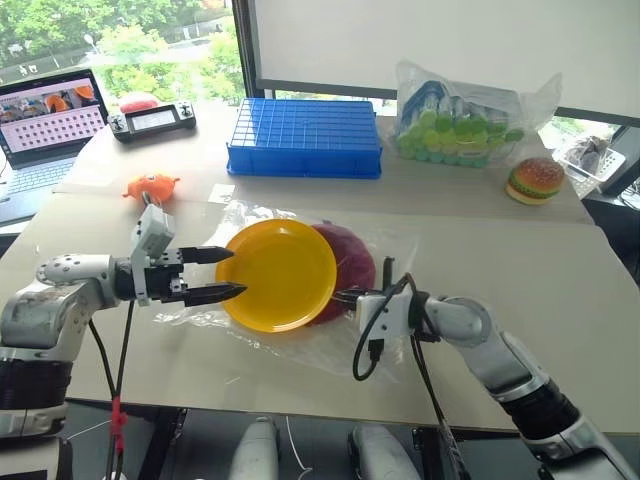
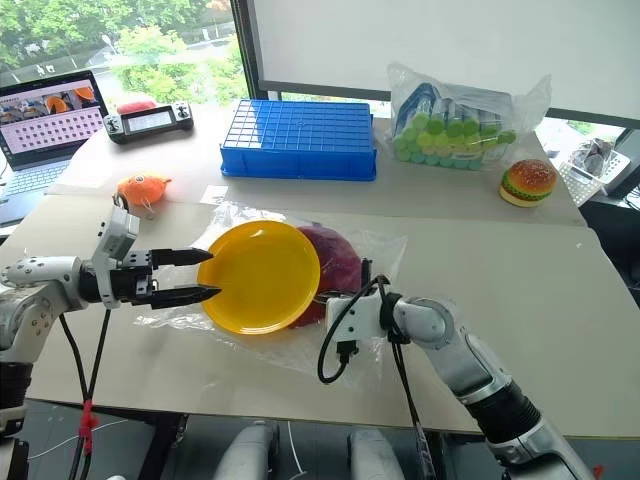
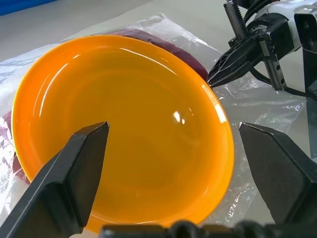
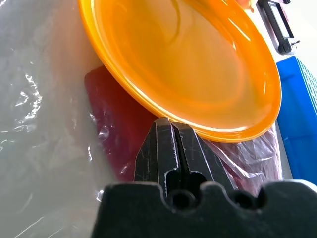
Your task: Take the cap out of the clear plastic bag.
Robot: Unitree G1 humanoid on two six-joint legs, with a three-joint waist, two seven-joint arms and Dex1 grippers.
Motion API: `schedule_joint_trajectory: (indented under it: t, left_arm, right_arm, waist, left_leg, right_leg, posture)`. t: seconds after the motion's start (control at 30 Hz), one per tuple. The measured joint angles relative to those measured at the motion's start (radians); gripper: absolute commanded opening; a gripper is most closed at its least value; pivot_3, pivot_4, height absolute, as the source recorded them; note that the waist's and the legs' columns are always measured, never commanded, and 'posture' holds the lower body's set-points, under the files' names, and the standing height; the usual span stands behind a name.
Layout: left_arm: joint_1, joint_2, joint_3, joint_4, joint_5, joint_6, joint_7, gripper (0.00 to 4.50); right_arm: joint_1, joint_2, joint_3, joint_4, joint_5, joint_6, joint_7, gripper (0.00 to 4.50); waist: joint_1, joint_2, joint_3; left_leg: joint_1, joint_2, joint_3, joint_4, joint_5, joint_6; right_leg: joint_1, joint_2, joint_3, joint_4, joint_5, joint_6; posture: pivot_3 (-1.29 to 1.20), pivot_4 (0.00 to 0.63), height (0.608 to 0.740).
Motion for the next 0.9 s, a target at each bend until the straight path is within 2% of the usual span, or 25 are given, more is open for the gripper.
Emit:
schedule_joint_trajectory:
  t: [0.1, 0.27, 0.43, 0.53, 0.67, 0.7, 0.87, 0.9]
  left_arm:
    - [-0.005, -0.002, -0.001, 0.007, 0.003, 0.0, -0.006, 4.5]
    - [-0.017, -0.002, -0.002, 0.043, 0.002, 0.005, -0.02, 4.5]
    - [-0.024, -0.011, -0.005, 0.05, 0.005, 0.005, -0.028, 4.5]
    - [-0.023, -0.018, -0.006, 0.048, 0.005, 0.005, -0.027, 4.5]
    - [-0.005, -0.02, -0.002, 0.037, 0.005, 0.005, -0.024, 4.5]
    - [0.002, -0.02, 0.0, 0.034, 0.004, 0.006, -0.023, 4.5]
    - [0.011, -0.019, 0.008, 0.006, 0.0, 0.008, -0.021, 4.5]
    - [0.011, -0.019, 0.011, 0.004, -0.001, 0.008, -0.02, 4.5]
  right_arm:
    - [-0.008, -0.026, 0.003, -0.023, -0.006, -0.06, 0.019, 0.04]
    - [-0.131, -0.14, 0.067, 0.035, -0.156, -0.315, 0.048, 0.04]
    - [-0.227, -0.15, 0.131, 0.155, -0.242, -0.505, 0.05, 0.04]
    - [-0.281, -0.116, 0.141, 0.221, -0.26, -0.547, 0.042, 0.84]
    - [-0.297, -0.093, 0.143, 0.287, -0.255, -0.555, 0.051, 2.13]
    - [-0.298, -0.094, 0.143, 0.291, -0.249, -0.555, 0.059, 2.58]
    - [-0.306, -0.1, 0.14, 0.275, -0.207, -0.555, 0.091, 4.26]
    - [-0.308, -0.099, 0.14, 0.271, -0.204, -0.555, 0.091, 4.47]
  waist:
    - [0.0, 0.0, 0.0]
    - [-0.002, 0.0, 0.0]
    - [-0.001, 0.0, 0.0]
    - [-0.002, 0.0, 0.0]
    - [0.0, 0.0, 0.0]
    - [0.0, 0.0, 0.0]
    - [0.0, 0.0, 0.0]
    - [0.0, 0.0, 0.0]
  left_leg:
    - [0.0, 0.0, 0.0, 0.0, 0.0, 0.0]
    - [0.001, 0.0, 0.0, 0.001, 0.0, 0.0]
    - [0.001, 0.0, 0.0, 0.0, 0.0, 0.0]
    - [0.001, 0.0, 0.0, 0.001, 0.0, 0.0]
    - [0.001, 0.0, 0.0, 0.001, 0.0, 0.0]
    - [0.001, 0.0, 0.0, 0.001, 0.0, 0.0]
    - [0.001, 0.0, -0.001, 0.001, 0.0, 0.0]
    - [0.001, 0.0, -0.001, 0.001, 0.0, 0.0]
  right_leg:
    - [0.0, 0.0, 0.0, 0.0, 0.0, 0.0]
    - [0.0, 0.0, 0.0, 0.0, 0.0, 0.0]
    - [0.0, 0.0, 0.0, 0.0, 0.0, 0.0]
    - [0.0, 0.0, 0.0, 0.002, 0.0, 0.0]
    - [0.0, 0.0, 0.0, 0.002, 0.0, 0.0]
    - [0.0, 0.0, 0.0, 0.002, 0.0, -0.001]
    - [0.0, 0.0, 0.0, 0.003, 0.0, -0.001]
    - [0.0, 0.0, 0.0, 0.003, 0.0, -0.001]
  posture:
    - [0.0, 0.15, 0.729]
    - [0.0, 0.15, 0.729]
    - [0.0, 0.15, 0.729]
    - [0.0, 0.15, 0.729]
    - [0.0, 0.15, 0.729]
    - [0.0, 0.15, 0.729]
    - [0.0, 0.15, 0.729]
    - [0.0, 0.15, 0.729]
